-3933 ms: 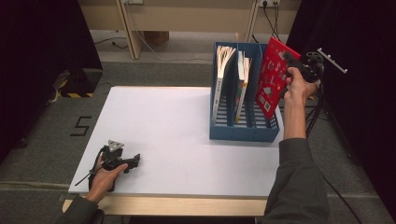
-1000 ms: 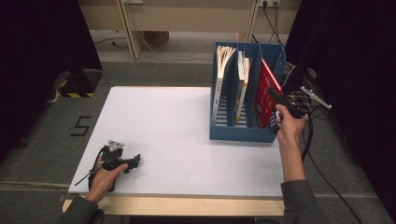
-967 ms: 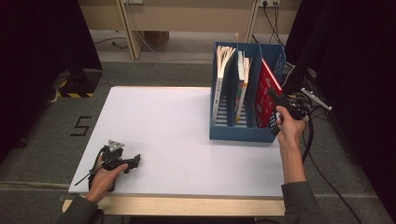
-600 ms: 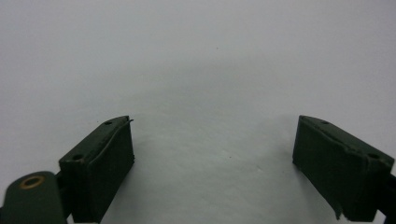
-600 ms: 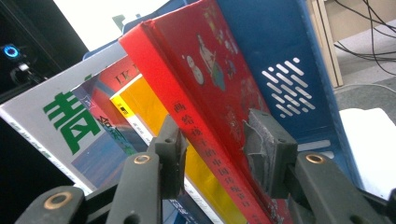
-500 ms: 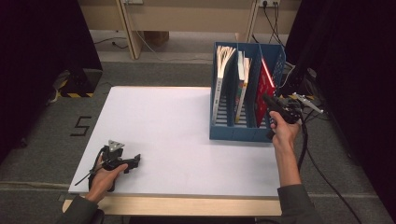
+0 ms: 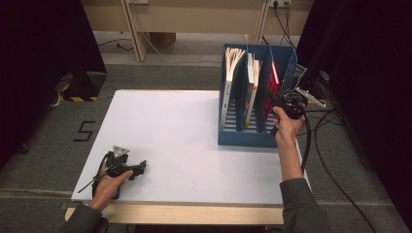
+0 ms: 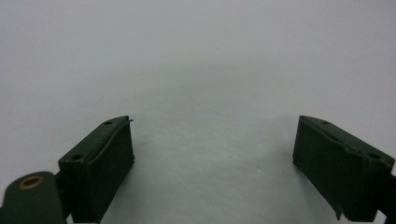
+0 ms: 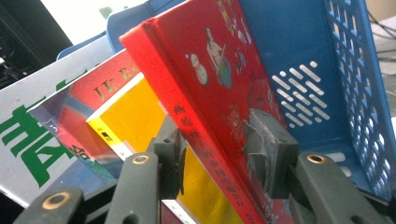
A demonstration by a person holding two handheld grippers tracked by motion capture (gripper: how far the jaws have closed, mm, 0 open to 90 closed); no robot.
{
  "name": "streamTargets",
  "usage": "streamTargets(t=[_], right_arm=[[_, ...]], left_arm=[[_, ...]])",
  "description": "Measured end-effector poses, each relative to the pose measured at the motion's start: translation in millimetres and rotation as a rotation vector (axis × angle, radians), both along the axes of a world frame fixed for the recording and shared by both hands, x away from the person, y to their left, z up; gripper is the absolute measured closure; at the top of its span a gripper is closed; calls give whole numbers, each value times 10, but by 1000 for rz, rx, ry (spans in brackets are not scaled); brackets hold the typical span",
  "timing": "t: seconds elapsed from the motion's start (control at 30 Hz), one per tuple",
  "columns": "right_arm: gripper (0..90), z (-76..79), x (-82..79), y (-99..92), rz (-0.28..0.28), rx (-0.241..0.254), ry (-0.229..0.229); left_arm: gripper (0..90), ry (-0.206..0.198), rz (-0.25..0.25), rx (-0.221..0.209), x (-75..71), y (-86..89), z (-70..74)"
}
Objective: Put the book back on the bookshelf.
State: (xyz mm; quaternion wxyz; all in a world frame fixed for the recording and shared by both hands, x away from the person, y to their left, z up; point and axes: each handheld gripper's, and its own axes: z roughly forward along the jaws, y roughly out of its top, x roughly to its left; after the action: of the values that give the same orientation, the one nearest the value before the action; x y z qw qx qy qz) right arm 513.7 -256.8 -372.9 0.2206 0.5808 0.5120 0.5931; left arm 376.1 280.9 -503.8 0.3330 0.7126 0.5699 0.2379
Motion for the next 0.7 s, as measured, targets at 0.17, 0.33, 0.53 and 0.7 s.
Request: streamTargets(t=[0.17,0.33,0.53,0.7], right_arm=[[556,-15,-11,-11,1,50,17],[485,-69,-70,-62,46,10,60],[419,-78,-171,-123,62,-4,64],[371,-120,-255,-98,120,-8,90]], left_arm=[[110,2,-4,-6,0,7,1],[96,5,-11,8,5,-4,0],[88,12,-19,9,8,-1,2],[83,11,-24,12,13,-1,0]])
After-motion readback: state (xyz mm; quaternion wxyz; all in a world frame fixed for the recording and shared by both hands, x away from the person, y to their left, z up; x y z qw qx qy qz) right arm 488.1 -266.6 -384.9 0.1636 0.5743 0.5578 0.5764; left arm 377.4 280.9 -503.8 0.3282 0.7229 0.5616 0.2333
